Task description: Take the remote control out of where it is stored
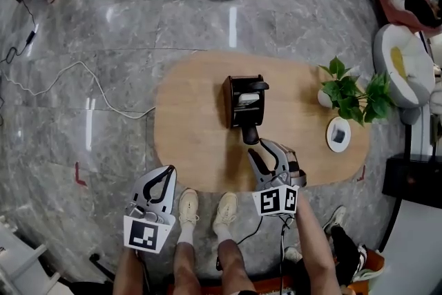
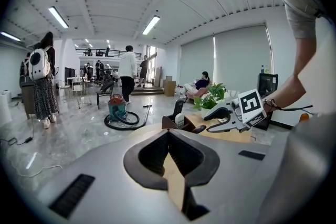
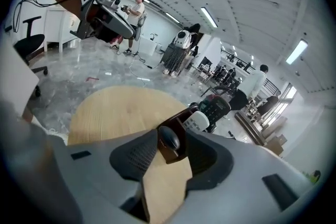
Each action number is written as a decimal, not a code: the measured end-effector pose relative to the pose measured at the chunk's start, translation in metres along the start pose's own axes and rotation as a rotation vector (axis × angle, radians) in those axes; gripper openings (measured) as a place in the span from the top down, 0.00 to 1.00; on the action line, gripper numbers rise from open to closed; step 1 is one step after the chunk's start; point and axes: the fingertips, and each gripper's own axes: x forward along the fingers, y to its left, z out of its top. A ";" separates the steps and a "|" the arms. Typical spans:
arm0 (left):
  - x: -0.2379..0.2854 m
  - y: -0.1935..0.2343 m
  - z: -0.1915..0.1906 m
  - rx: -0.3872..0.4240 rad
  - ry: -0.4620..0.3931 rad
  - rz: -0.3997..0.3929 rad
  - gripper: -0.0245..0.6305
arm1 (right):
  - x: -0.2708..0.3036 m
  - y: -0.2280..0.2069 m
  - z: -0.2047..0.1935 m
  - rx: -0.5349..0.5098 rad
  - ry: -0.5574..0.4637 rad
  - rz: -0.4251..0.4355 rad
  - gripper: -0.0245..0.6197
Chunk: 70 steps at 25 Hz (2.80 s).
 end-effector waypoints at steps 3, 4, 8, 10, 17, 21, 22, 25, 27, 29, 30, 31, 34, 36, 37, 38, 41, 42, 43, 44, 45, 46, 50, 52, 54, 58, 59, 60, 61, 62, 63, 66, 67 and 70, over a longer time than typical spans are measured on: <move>-0.003 0.005 -0.005 -0.008 0.007 0.009 0.96 | 0.008 0.003 -0.005 -0.037 0.021 0.014 0.72; -0.004 0.007 -0.006 -0.008 0.009 0.013 0.96 | 0.011 0.004 -0.007 -0.044 0.029 0.018 0.73; -0.008 0.014 -0.010 -0.016 0.017 0.023 0.96 | 0.022 0.006 -0.013 -0.044 0.044 0.028 0.72; -0.008 0.015 -0.012 -0.021 0.020 0.025 0.96 | 0.025 0.008 -0.014 -0.045 0.046 0.028 0.72; -0.008 0.017 -0.011 -0.034 0.016 0.034 0.96 | 0.032 0.005 -0.017 -0.051 0.066 0.017 0.73; -0.011 0.019 -0.012 -0.038 0.014 0.045 0.96 | 0.034 0.005 -0.018 -0.067 0.073 0.019 0.73; -0.012 0.020 -0.012 -0.039 0.013 0.048 0.96 | 0.034 0.004 -0.018 -0.066 0.074 0.019 0.73; -0.014 0.019 -0.011 -0.041 0.017 0.045 0.96 | 0.033 0.000 -0.016 -0.070 0.080 0.015 0.78; -0.015 0.017 -0.010 -0.043 0.020 0.043 0.96 | 0.030 -0.004 -0.014 -0.073 0.076 0.005 0.79; -0.015 0.017 -0.007 -0.044 0.020 0.043 0.96 | 0.028 -0.007 -0.009 -0.071 0.068 -0.004 0.80; -0.016 0.017 -0.005 -0.042 0.017 0.043 0.96 | 0.026 -0.008 -0.007 -0.069 0.066 -0.007 0.80; -0.016 0.017 -0.003 -0.039 0.014 0.042 0.96 | 0.025 -0.009 -0.005 -0.068 0.065 -0.009 0.81; -0.018 0.017 0.006 -0.030 0.006 0.039 0.96 | 0.019 -0.012 0.001 -0.067 0.058 -0.018 0.81; -0.021 0.018 0.012 -0.028 0.005 0.041 0.96 | 0.015 -0.016 0.007 -0.065 0.052 -0.022 0.82; -0.022 0.019 0.015 -0.025 0.004 0.041 0.96 | 0.013 -0.017 0.009 -0.066 0.048 -0.025 0.82; -0.023 0.019 0.018 -0.023 0.001 0.041 0.96 | 0.011 -0.018 0.012 -0.069 0.044 -0.028 0.82; -0.026 0.019 0.026 -0.014 -0.010 0.041 0.96 | 0.004 -0.022 0.018 -0.067 0.042 -0.036 0.82; -0.027 0.019 0.027 -0.013 -0.011 0.041 0.96 | 0.001 -0.023 0.020 -0.067 0.042 -0.039 0.82; -0.028 0.019 0.029 -0.012 -0.012 0.041 0.96 | -0.002 -0.025 0.023 -0.068 0.039 -0.044 0.82; -0.029 0.019 0.030 -0.011 -0.014 0.042 0.96 | -0.005 -0.026 0.026 -0.071 0.034 -0.050 0.82; -0.030 0.020 0.031 -0.010 -0.018 0.043 0.96 | -0.007 -0.027 0.029 -0.075 0.027 -0.056 0.82; -0.031 0.020 0.032 -0.009 -0.022 0.044 0.95 | -0.011 -0.028 0.033 -0.080 0.018 -0.063 0.82; -0.035 0.019 0.031 -0.009 -0.023 0.044 0.96 | -0.025 -0.031 0.050 -0.091 -0.027 -0.094 0.82; -0.037 0.021 0.030 -0.012 -0.025 0.049 0.96 | -0.030 -0.031 0.061 -0.094 -0.050 -0.103 0.82; -0.041 0.023 0.029 -0.014 -0.023 0.054 0.96 | -0.034 -0.030 0.073 -0.104 -0.070 -0.105 0.82; -0.051 0.029 0.026 -0.016 -0.023 0.065 0.96 | -0.040 -0.026 0.099 -0.127 -0.121 -0.115 0.82; -0.053 0.030 0.026 -0.017 -0.024 0.068 0.96 | -0.040 -0.024 0.105 -0.131 -0.133 -0.114 0.82; -0.055 0.032 0.025 -0.018 -0.025 0.072 0.96 | -0.040 -0.022 0.111 -0.136 -0.144 -0.111 0.82; -0.058 0.034 0.024 -0.020 -0.025 0.077 0.96 | -0.040 -0.019 0.116 -0.141 -0.154 -0.107 0.82; -0.060 0.035 0.023 -0.023 -0.027 0.082 0.96 | -0.039 -0.015 0.121 -0.148 -0.164 -0.103 0.82; -0.063 0.037 0.023 -0.023 -0.028 0.086 0.96 | -0.037 -0.011 0.125 -0.156 -0.172 -0.098 0.82; -0.070 0.043 0.017 -0.026 -0.025 0.098 0.96 | -0.031 0.002 0.132 -0.173 -0.185 -0.082 0.82; -0.072 0.044 0.014 -0.028 -0.022 0.103 0.96 | -0.028 0.006 0.132 -0.175 -0.187 -0.077 0.82; -0.079 0.052 0.006 -0.040 -0.015 0.122 0.96 | -0.020 0.019 0.132 -0.174 -0.190 -0.057 0.82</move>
